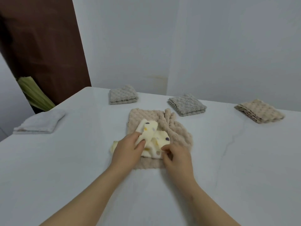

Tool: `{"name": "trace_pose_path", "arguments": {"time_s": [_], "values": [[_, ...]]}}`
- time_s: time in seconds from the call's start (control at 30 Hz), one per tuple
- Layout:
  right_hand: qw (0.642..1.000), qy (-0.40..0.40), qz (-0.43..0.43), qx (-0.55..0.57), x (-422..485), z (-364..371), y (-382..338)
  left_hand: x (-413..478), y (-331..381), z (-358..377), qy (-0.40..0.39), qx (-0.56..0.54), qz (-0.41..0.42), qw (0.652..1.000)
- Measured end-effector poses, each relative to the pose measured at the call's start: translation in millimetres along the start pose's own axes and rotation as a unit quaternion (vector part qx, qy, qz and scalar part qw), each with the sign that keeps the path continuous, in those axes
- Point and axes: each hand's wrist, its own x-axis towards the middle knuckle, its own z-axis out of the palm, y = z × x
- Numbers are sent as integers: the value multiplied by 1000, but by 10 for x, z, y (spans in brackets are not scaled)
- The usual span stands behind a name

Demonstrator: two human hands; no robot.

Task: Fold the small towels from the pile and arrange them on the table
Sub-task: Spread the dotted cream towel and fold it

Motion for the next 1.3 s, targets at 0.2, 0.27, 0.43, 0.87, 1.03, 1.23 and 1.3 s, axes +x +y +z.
{"name": "trace_pose_path", "arguments": {"time_s": [0.2, 0.27, 0.43, 0.87, 1.03, 1.23, 1.3], "values": [[995, 64, 14, 71, -468, -196, -32, -469, 77, 60, 65, -90, 44, 993], [991, 67, 51, 102, -666, -330, -34, -661, 146, 100, 58, -129, 42, 989], [965, 106, 152, 185, -978, -673, 11, -877, 261, 154, 25, -237, -2, 971], [970, 12, 239, -47, -689, -702, 102, -652, 42, 324, 11, -16, -40, 999], [970, -34, 189, -146, -498, -586, 125, -469, 30, 362, 30, -42, -72, 996], [984, 7, 163, -68, -446, -543, 234, -379, -24, 395, 46, -47, -62, 996], [990, 12, 134, -40, -409, -516, 255, -379, -27, 386, 38, -63, -46, 996]]}}
